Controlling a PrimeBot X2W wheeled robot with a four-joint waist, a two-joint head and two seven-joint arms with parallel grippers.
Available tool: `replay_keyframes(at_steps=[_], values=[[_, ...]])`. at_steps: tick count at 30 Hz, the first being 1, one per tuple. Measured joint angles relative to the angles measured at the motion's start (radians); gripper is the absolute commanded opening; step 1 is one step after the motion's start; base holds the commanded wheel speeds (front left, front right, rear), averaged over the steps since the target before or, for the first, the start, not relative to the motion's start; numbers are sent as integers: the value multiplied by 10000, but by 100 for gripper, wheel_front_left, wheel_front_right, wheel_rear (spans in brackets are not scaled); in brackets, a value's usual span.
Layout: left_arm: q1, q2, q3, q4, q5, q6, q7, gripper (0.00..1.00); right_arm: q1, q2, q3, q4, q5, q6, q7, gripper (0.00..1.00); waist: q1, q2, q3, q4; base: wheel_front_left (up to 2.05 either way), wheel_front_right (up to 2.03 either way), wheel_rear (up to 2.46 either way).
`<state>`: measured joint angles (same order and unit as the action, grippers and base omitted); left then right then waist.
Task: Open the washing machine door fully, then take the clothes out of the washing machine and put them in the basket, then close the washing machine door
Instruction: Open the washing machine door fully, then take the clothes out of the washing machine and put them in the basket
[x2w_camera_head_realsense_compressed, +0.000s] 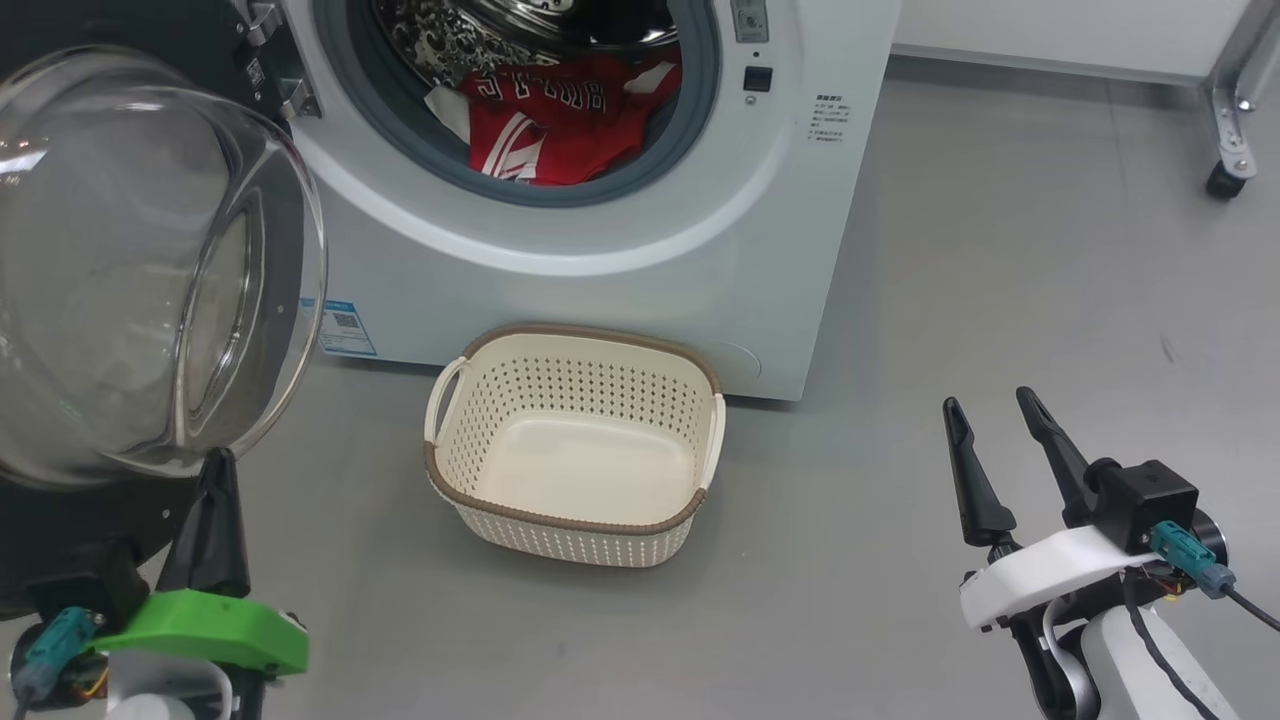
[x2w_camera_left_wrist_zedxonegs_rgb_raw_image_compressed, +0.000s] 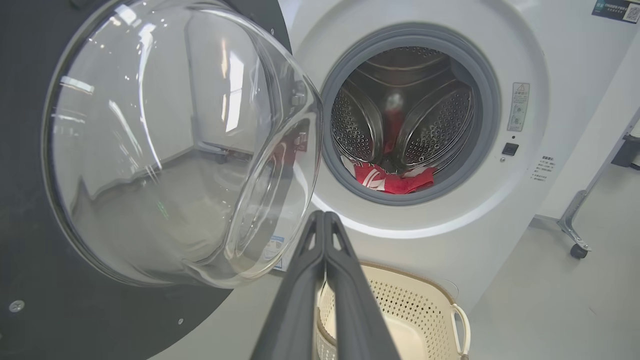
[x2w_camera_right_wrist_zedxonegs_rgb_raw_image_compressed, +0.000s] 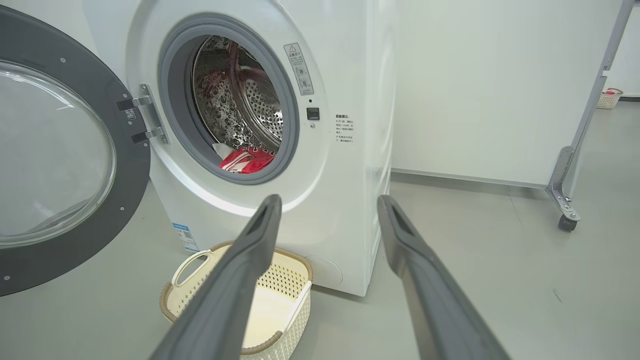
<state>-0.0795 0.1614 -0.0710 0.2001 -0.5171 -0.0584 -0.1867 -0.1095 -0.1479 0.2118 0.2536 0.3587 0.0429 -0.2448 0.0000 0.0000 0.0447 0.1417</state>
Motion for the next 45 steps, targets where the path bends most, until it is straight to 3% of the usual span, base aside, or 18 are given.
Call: replay_keyframes(at_steps=[15,16,17,45], values=[[895,-500,-669,-688,128,-186,-207,0,257,44,-167,-399,-82,-25,-73,100,0,0,-341,-789,0,0,0],[898,-546,-685,-734,130,-203,-268,45,317,40,-198,-433,-86,-27,-73,100,0,0,-341,-809,0,0,0],[899,-570,-696,-784,130,-221,-284,100,369,42,-209,-445,-104,-29,-73,100,0,0,-338,-823,0,0,0],[1159,-570,-656,-951,169,-276,-523,100,571,48,-318,-759,-449,-148,-73,100,0,0,-150,-1038,0,0,0]])
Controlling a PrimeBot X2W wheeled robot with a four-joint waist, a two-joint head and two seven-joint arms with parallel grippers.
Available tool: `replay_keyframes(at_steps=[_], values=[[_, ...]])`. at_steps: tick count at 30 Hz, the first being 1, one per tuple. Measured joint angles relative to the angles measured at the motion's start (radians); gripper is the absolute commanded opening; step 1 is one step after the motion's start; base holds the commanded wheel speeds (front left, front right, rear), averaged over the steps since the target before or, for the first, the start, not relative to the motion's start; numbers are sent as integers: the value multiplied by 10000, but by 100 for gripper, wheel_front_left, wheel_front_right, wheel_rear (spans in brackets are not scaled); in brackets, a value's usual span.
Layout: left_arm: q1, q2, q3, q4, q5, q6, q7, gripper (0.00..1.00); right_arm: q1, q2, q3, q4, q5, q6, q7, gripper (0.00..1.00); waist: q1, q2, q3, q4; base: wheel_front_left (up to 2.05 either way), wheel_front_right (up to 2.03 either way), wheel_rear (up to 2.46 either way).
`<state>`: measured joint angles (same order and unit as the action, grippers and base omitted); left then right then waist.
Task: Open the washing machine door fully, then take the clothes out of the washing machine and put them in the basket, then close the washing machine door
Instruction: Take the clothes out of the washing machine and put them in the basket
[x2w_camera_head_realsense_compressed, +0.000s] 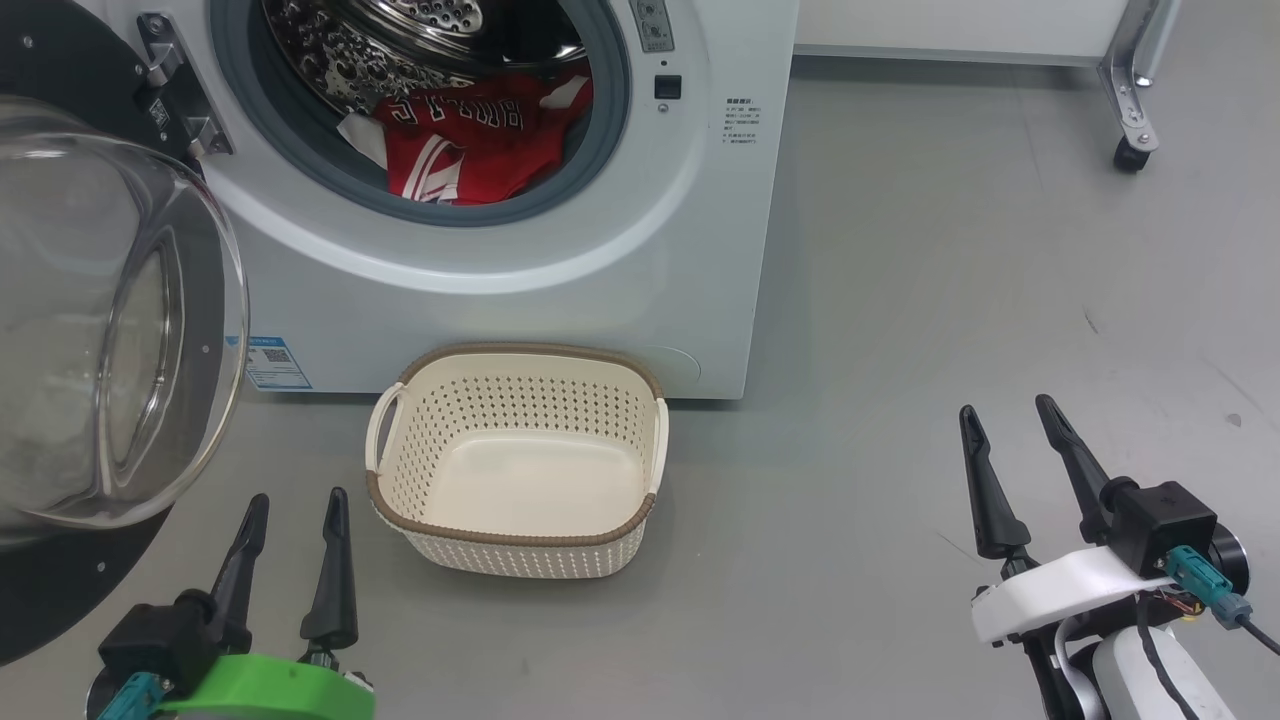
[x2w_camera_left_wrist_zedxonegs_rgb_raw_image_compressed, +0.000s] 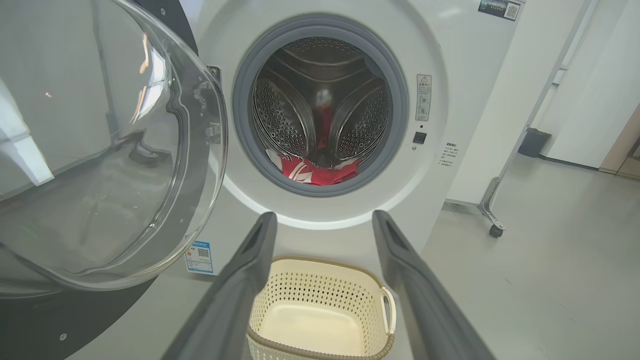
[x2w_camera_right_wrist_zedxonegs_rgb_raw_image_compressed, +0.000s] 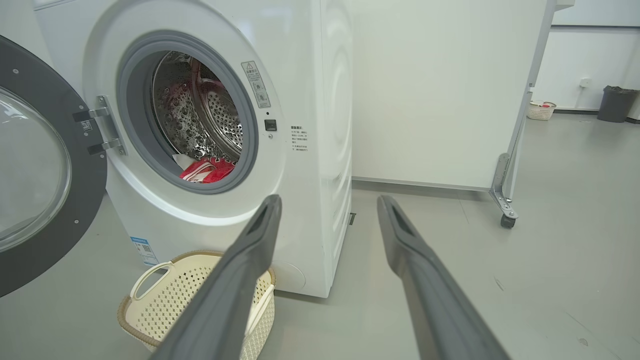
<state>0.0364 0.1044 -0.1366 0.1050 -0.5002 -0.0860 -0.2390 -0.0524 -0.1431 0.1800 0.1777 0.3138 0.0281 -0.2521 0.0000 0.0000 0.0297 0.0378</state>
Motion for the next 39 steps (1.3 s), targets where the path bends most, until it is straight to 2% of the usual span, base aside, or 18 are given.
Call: replay_keyframes(at_steps=[39], values=[[1,-140,-109,-165,-255,-173,-86,100,12,132,-82,-48,-132,50,0,100,0,0,243,21,6,-6,0]])
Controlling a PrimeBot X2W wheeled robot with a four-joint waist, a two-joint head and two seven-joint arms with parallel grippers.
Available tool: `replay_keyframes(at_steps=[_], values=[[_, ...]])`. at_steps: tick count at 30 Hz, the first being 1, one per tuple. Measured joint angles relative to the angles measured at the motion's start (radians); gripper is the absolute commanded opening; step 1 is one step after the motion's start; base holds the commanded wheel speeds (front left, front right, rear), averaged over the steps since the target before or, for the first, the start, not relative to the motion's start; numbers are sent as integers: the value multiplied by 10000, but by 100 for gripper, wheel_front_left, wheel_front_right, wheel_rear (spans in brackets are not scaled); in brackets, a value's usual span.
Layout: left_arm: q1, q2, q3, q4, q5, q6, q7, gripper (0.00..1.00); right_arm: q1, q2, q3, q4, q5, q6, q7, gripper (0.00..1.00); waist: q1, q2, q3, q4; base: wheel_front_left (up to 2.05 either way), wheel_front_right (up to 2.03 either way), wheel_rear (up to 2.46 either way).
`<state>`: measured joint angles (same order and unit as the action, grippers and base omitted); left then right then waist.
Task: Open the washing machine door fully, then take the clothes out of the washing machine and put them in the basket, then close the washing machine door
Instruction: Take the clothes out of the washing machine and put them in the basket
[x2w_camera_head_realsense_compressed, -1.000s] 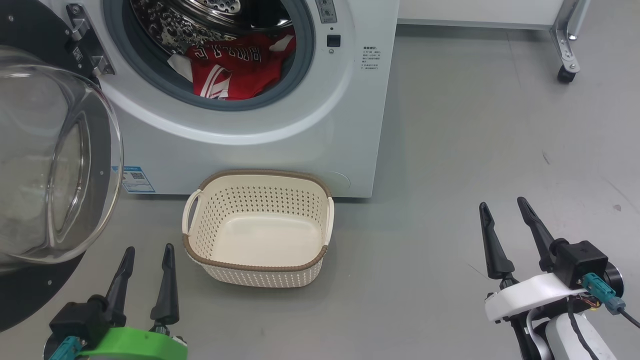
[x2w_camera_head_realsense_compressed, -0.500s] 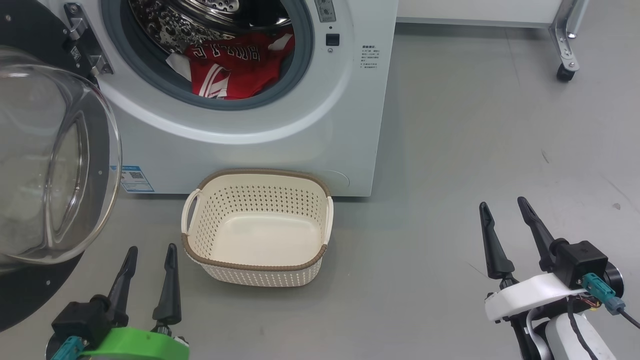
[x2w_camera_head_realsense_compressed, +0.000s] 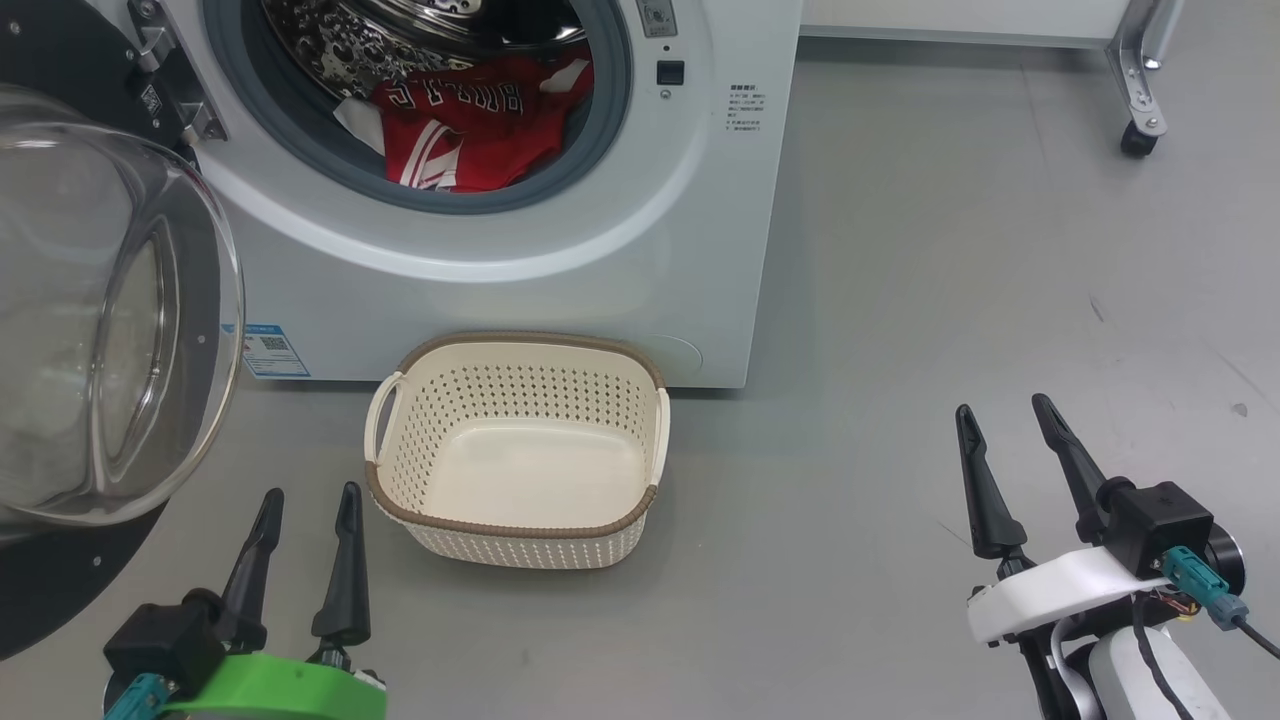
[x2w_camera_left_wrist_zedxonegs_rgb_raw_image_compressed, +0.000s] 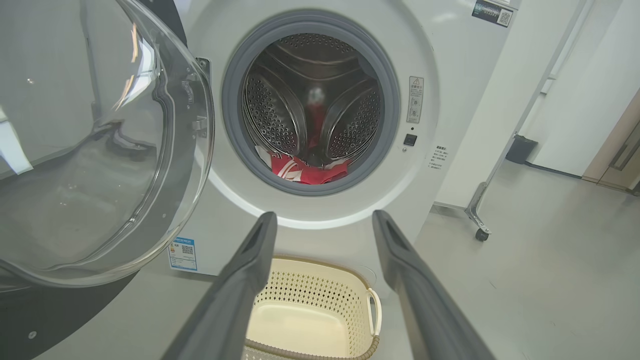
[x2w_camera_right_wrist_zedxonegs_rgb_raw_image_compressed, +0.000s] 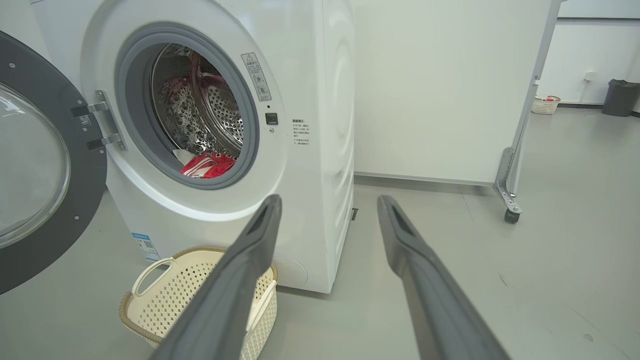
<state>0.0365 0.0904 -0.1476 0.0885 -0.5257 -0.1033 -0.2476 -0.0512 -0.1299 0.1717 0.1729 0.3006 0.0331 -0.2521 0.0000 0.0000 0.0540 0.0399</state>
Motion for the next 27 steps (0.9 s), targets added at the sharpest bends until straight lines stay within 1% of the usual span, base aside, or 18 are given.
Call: replay_keyframes(at_steps=[13,23,27], values=[[-2,17,35,-40,2,-50,0,100,0,35,-38,-2,-31,10,0,100,0,0,107,46,68,-68,0],[-6,19,127,-40,29,-59,-2,100,0,40,-82,0,-44,13,0,100,0,0,208,103,115,-115,0],[-17,21,121,-40,71,-61,-4,100,0,40,-88,4,-44,84,0,100,0,0,245,137,121,-121,0]])
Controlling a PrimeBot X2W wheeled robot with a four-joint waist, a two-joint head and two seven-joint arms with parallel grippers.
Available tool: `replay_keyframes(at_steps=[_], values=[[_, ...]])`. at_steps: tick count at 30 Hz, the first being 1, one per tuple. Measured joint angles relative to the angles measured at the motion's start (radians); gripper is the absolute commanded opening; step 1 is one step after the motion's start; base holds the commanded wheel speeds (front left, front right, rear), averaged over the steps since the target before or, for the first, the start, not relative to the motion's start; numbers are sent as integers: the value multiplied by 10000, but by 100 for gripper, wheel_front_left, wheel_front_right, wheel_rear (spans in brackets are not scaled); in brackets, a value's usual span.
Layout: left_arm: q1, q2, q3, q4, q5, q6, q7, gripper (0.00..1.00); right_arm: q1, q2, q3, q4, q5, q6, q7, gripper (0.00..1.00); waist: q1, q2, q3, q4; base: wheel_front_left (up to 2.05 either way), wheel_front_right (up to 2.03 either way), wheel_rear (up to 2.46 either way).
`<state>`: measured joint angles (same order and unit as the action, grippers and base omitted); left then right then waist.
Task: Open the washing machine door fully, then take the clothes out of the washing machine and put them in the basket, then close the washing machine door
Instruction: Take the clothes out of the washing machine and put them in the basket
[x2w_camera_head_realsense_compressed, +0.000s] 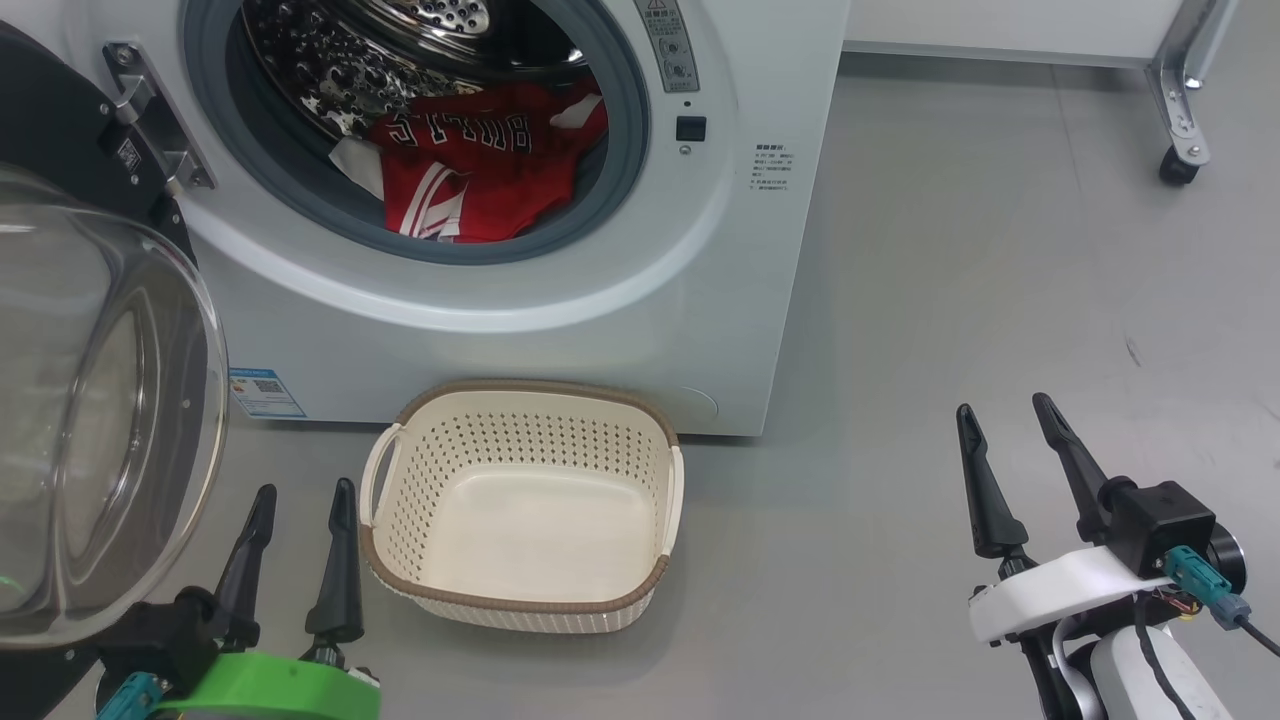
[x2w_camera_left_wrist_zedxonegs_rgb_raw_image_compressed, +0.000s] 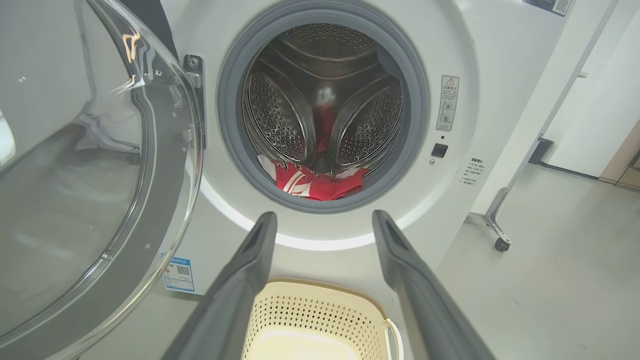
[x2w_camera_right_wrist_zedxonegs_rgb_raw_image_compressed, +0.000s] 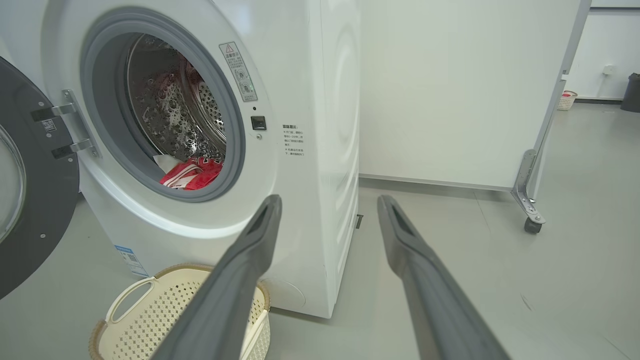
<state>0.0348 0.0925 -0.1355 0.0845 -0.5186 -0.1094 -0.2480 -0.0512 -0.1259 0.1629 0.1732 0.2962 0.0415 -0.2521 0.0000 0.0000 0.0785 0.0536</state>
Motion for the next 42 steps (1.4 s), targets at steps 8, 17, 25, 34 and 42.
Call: replay_keyframes(at_steps=[8,17,25,34,42], values=[[-3,-4,-27,0,12,0,-10,100,-1,0,0,0,-75,4,0,100,0,0,46,56,96,-96,0],[-17,-8,-65,0,31,-2,-10,100,-3,17,0,2,-77,12,0,100,0,0,128,69,61,-61,0],[-38,-8,-117,2,105,-2,-10,100,-7,40,-4,8,-102,13,0,100,0,0,205,31,30,-30,0],[-53,-8,-198,25,188,-4,-10,100,-10,73,-17,13,-121,50,0,100,0,0,255,15,2,-2,0],[-77,-8,-196,40,188,-4,-10,100,-12,100,-27,19,-159,96,0,100,0,-1,281,27,0,0,0]])
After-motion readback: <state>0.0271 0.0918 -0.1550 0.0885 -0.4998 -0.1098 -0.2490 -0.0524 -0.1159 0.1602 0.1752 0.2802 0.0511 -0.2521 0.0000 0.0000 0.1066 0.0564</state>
